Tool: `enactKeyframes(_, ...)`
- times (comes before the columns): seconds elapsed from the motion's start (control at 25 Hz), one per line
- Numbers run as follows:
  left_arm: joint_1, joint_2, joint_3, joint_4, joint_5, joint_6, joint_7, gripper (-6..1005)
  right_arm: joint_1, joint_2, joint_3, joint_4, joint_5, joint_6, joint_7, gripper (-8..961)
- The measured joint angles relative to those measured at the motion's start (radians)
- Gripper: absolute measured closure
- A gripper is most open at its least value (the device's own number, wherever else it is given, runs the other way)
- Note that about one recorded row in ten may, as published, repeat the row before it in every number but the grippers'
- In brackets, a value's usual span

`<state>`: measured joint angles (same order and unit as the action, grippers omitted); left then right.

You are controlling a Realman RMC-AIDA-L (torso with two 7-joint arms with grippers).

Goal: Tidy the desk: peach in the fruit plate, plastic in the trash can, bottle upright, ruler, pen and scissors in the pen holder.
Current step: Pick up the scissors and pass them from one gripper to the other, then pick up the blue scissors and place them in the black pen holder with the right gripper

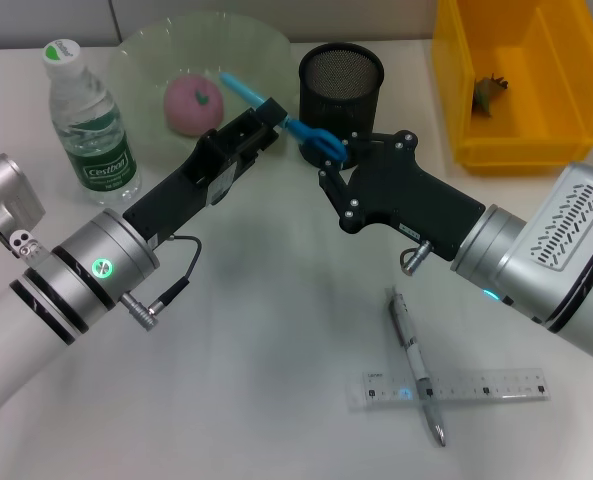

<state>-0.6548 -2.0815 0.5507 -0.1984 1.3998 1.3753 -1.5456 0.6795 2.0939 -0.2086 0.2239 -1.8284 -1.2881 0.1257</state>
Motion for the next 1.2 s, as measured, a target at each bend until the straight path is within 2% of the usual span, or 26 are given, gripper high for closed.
enactKeyframes(0.2, 0.000, 0.000, 0.000, 0.002, 0.001, 0.000, 0.002, 559, 0.000, 0.000, 0.000, 0.000, 0.000, 0.000, 0.000, 885)
enactKeyframes(0.48, 0.000, 0.000, 0.000, 0.003, 0.001, 0.001, 0.007, 357, -0.003, 0.000, 0.000, 0.000, 0.000, -0.008, 0.000, 885)
enactKeyframes(0.72, 0.028, 0.000, 0.017, 0.052, 0.001, 0.008, 0.028, 311, -0.006, 0.000, 0.000, 0.000, 0.005, -0.010, 0.005, 885)
enactKeyframes(0.88, 0.075, 0.001, 0.085, 0.137, 0.001, 0.007, 0.051, 313, -0.008, 0.000, 0.001, -0.003, 0.009, -0.010, 0.012, 885)
enactKeyframes(1.04, 0.103, 0.003, 0.130, 0.174, 0.001, 0.023, 0.132, 314, -0.011, 0.000, 0.002, -0.009, 0.009, -0.010, 0.041, 885)
enactKeyframes(1.08, 0.128, 0.004, 0.174, 0.206, 0.001, 0.053, 0.230, 315, -0.012, 0.000, 0.002, -0.012, 0.009, -0.010, 0.054, 885)
enactKeyframes(1.12, 0.128, 0.004, 0.174, 0.206, 0.001, 0.053, 0.230, 315, -0.012, -0.001, 0.002, -0.021, 0.009, -0.010, 0.085, 885)
enactKeyframes(1.2, 0.155, 0.005, 0.222, 0.240, 0.001, 0.087, 0.347, 316, -0.011, -0.002, 0.003, -0.039, 0.009, -0.010, 0.144, 885)
